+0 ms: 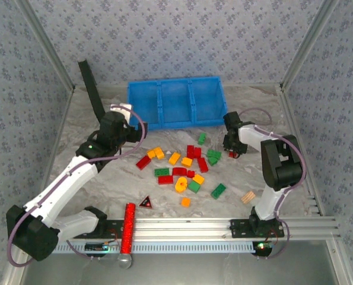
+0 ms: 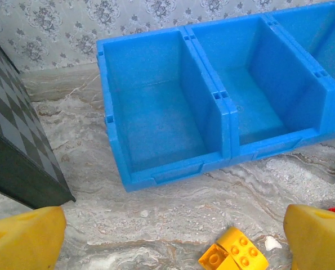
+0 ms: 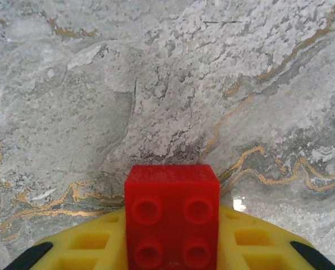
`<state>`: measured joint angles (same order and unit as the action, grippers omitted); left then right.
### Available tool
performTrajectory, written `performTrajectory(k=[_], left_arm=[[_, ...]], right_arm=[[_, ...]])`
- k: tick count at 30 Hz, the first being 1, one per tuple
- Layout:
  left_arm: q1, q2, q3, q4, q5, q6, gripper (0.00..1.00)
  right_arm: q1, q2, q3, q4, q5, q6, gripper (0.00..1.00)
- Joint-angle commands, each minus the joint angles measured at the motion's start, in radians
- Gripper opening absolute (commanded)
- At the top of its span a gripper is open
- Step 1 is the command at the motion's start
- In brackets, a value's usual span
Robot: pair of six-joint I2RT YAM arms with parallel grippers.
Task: Sort the legos into containers by color
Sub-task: Pick up the lego from the middle-right of the table, then place the lego in the container.
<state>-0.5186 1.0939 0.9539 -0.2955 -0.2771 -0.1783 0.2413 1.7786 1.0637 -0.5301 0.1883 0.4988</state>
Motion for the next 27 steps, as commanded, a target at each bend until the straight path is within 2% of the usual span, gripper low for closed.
performTrajectory(k=[1,5,8,12,21,27], left_arm=[[-0.005,-0.010,-0.001,-0.036,-0.001,-0.023,0.99],[-0.008,0.000,0.004,-0.127,-0.010,-0.063,0.99],[-0.008,0.018,0.004,-0.191,-0.012,-0.147,0.99],[-0.029,0.044,-0.053,-0.150,0.022,-0.184,0.98],[-0.071,0.180,-0.052,-0.133,0.073,-0.281,0.94],[-0.105,0.272,-0.042,-0.107,0.067,-0.311,0.92]], right_arm=[[0.033,0.011,0.028,0.000,-0.091,-0.051,0.28],[0.034,-0.083,0.116,-0.067,-0.077,-0.165,0.28],[0.040,-0.137,0.218,-0.114,-0.080,-0.244,0.29],[0.057,-0.137,0.340,-0.100,-0.098,-0.347,0.30],[0.059,0.094,0.619,-0.085,-0.128,-0.428,0.30],[0.058,0.266,0.775,-0.088,-0.145,-0.447,0.30]])
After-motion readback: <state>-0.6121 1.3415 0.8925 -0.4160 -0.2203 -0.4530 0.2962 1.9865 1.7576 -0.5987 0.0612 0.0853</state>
